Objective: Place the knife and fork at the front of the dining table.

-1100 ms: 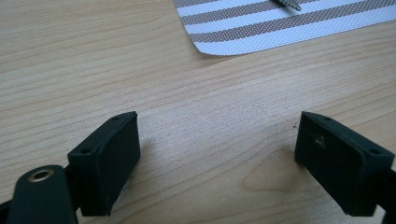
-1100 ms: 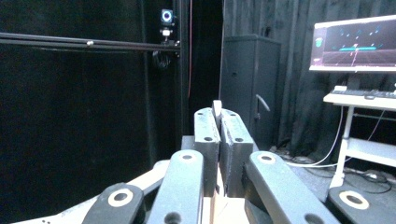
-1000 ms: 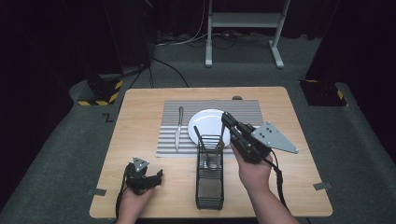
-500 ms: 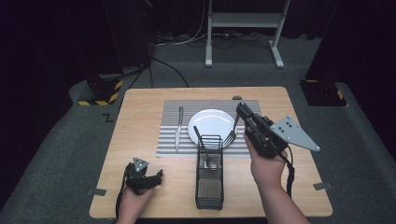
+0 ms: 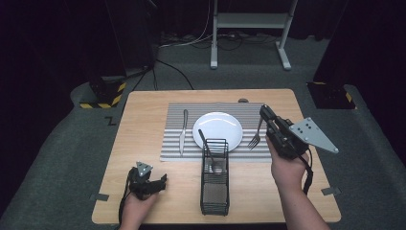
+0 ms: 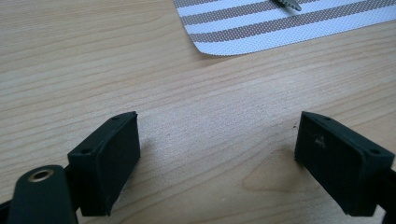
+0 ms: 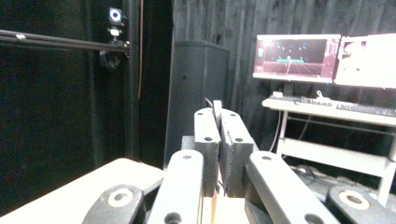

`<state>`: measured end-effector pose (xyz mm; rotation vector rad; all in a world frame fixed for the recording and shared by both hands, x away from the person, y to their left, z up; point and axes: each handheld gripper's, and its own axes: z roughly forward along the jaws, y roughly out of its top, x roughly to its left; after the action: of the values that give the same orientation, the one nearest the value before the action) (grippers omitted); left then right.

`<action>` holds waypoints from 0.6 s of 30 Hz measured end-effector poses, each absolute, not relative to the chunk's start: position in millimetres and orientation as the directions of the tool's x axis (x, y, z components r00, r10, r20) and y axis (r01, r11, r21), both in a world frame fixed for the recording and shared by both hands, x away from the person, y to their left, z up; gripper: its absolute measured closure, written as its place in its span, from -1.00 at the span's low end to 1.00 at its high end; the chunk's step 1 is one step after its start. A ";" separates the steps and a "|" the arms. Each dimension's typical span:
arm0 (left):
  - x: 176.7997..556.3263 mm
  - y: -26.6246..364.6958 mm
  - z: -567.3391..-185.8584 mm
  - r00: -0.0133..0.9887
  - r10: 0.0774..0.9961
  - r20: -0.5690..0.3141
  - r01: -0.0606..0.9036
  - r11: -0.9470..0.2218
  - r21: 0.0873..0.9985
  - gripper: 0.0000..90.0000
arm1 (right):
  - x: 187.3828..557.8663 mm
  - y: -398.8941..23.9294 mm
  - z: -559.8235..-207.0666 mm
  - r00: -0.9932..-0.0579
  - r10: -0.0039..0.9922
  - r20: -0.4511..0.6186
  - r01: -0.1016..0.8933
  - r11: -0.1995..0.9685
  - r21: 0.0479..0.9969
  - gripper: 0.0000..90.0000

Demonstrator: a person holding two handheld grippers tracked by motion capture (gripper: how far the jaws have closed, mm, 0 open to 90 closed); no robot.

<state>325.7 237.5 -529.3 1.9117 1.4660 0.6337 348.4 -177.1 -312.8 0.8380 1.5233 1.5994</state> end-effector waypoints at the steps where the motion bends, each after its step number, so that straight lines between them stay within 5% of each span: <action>1: 325.7 237.5 -529.3 0.262 0.965 -0.006 0.657 -0.174 0.734 -0.69 | 350.2 -178.4 -315.8 -0.490 0.871 -0.039 -0.076 0.002 0.997 0.93; 18: 325.7 237.5 -529.3 0.262 0.965 -0.006 0.657 -0.174 0.734 -0.69 | 381.8 -183.6 -367.8 -0.455 0.890 -0.031 0.052 0.061 0.997 0.93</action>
<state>325.7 237.5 -529.3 1.9113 1.4658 0.6336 381.8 -183.6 -367.8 0.9611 1.6218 1.4775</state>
